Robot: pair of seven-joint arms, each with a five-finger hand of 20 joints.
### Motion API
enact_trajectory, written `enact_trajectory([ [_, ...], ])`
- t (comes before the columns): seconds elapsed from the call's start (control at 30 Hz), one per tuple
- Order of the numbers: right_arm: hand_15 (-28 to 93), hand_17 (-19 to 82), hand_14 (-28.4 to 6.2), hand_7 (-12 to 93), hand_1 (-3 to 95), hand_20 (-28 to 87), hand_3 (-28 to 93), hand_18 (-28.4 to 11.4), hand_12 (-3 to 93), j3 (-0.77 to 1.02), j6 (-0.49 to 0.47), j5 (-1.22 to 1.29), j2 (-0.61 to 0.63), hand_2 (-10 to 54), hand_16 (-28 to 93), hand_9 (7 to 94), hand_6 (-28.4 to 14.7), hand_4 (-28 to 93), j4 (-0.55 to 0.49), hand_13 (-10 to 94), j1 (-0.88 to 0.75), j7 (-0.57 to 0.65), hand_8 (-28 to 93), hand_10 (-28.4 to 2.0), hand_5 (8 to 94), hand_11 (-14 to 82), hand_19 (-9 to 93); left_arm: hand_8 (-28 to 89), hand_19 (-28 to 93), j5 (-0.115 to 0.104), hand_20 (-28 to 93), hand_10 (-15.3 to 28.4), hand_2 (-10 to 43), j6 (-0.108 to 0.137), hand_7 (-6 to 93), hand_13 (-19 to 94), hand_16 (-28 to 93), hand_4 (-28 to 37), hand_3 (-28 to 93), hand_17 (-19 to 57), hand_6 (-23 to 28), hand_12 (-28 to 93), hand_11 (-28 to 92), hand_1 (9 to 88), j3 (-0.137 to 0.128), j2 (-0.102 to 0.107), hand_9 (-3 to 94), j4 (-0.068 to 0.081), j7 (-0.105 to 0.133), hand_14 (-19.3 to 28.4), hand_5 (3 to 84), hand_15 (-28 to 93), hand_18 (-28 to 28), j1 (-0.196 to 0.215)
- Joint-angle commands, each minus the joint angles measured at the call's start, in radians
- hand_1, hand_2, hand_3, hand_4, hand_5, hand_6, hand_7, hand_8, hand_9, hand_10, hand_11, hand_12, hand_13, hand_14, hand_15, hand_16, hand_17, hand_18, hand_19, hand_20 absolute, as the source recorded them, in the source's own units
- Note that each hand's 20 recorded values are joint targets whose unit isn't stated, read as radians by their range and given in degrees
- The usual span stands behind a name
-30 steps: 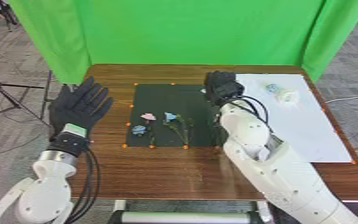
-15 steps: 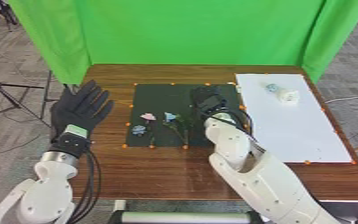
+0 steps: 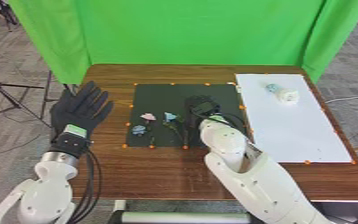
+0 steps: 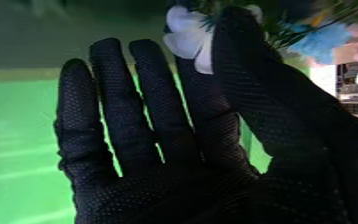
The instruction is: Arrange flowers
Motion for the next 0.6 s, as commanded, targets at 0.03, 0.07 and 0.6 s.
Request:
enact_trajectory([
  [0.03,36,22,-16.4,24,41.1,24,81,-22.5,13.7,0.018,0.000,0.041,-0.001,-9.5,10,57.1,-2.6,-28,-0.051,44,-0.012,0.033,-12,-16.6,66.4,12.4,70,-11,42,-0.005,12,14.1,17.8,0.007,20.8,30,-7,-28.3,72,-4.3,6.5,12,25,27.0,-0.014,-0.003,42.3,-0.001,0.002,15.9,44.8,47,15.5,0.019],
  [0.07,36,22,-16.5,24,40.9,24,81,-22.6,13.7,0.019,-0.001,0.039,-0.002,-9.5,10,57.0,-2.7,-28,-0.053,44,-0.011,0.032,-13,-16.7,66.4,12.4,70,-11,42,-0.010,12,14.2,17.8,0.014,20.8,30,-7,-28.3,72,-4.3,6.5,12,25,27.0,-0.015,-0.003,42.3,-0.005,0.006,15.9,44.8,47,15.5,0.022],
  [0.6,36,21,-16.5,24,47.2,23,82,-22.9,13.5,0.048,-0.045,0.046,0.009,-9.5,10,56.0,-3.0,-28,-0.136,44,-0.039,0.032,-14,-16.9,65.1,12.3,69,-11,42,-0.004,12,14.1,17.7,0.000,21.1,30,-7,-28.3,72,-4.2,6.6,12,26,27.0,-0.022,-0.009,42.2,-0.010,0.015,15.8,44.7,47,15.5,0.038],
])
